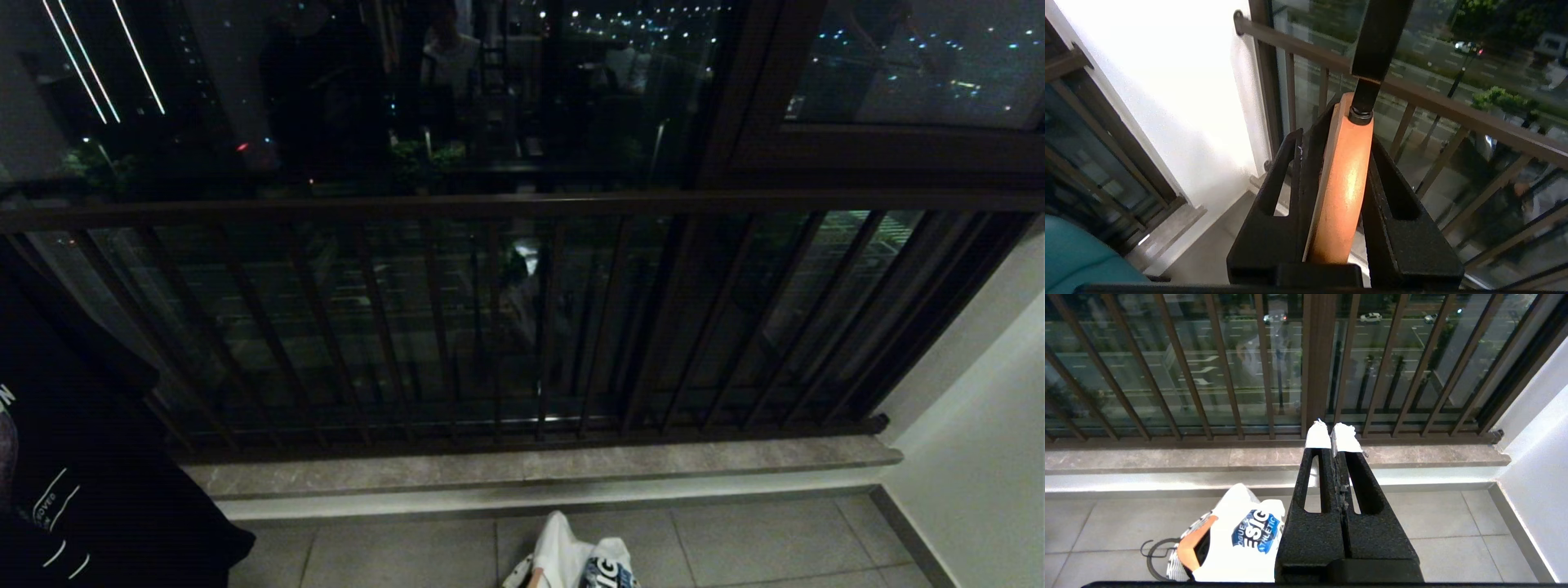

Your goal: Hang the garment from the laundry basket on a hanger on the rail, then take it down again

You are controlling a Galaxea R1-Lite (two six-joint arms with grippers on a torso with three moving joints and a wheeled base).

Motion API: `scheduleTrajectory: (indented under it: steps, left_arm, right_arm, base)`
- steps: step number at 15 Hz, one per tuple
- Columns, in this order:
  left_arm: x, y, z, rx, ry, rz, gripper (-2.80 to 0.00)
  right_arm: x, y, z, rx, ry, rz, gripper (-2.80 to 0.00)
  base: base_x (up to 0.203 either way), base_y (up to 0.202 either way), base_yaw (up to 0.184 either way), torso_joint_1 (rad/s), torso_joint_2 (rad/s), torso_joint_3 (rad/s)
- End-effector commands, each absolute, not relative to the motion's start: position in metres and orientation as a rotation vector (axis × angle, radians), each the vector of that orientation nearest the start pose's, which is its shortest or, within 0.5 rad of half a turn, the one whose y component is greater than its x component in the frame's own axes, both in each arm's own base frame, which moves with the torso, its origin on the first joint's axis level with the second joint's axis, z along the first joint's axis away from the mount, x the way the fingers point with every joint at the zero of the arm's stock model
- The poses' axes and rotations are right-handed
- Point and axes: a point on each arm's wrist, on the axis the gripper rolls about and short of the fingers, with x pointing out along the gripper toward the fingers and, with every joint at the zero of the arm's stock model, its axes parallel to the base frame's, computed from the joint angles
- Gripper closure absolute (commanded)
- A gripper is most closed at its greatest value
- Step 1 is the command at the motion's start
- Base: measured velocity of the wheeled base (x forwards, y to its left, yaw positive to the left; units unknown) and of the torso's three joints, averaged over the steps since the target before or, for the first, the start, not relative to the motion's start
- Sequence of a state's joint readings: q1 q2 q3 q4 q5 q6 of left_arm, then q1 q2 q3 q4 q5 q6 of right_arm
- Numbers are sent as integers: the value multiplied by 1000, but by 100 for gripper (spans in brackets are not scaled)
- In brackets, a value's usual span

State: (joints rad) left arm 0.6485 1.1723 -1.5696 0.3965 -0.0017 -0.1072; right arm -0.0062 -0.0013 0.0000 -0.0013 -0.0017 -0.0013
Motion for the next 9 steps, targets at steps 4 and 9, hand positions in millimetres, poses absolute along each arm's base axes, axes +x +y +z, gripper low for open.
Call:
scheduleTrajectory:
  steps: [4,9]
  left_arm:
    - [91,69,417,-100,-52,646,0]
    - [79,60,419,-91,-78,644,0]
  right_arm:
    - [-23,0,76,-2,-3,-8,0]
    - [-23,0,76,-2,-3,-8,0]
  base:
    - [0,0,0,0,0,0]
    - [0,0,0,0,0,0]
